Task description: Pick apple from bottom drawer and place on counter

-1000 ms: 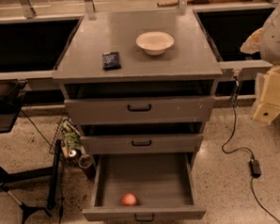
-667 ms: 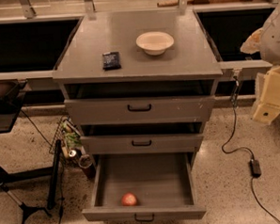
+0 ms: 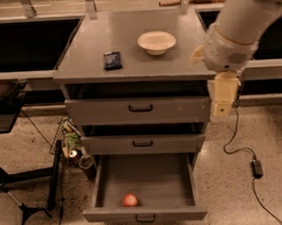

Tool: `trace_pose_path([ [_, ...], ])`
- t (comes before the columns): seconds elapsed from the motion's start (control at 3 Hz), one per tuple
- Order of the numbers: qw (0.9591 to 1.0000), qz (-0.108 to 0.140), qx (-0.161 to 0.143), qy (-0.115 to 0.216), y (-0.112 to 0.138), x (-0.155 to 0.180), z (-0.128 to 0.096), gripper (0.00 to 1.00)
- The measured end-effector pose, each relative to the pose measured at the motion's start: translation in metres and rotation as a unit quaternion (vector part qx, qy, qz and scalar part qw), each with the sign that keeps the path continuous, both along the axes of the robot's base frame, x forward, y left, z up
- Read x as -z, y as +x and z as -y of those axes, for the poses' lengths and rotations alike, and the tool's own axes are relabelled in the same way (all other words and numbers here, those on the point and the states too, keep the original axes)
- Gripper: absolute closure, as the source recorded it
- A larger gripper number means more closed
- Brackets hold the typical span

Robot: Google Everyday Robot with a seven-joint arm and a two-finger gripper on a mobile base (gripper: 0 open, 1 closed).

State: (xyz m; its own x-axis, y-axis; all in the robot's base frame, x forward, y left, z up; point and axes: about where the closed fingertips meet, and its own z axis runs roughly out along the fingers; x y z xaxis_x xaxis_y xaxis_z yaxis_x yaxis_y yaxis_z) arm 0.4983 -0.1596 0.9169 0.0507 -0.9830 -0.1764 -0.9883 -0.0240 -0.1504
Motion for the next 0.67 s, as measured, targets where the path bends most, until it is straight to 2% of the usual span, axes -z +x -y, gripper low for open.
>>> trace_pose_path([
  [0.33, 0.9928, -0.041, -0.11, -0.023, 0.025, 0.039, -0.035, 0.0],
  [0.67, 0.9711, -0.07, -0.225, -0.037, 0.027, 0.071, -0.068, 0.0],
])
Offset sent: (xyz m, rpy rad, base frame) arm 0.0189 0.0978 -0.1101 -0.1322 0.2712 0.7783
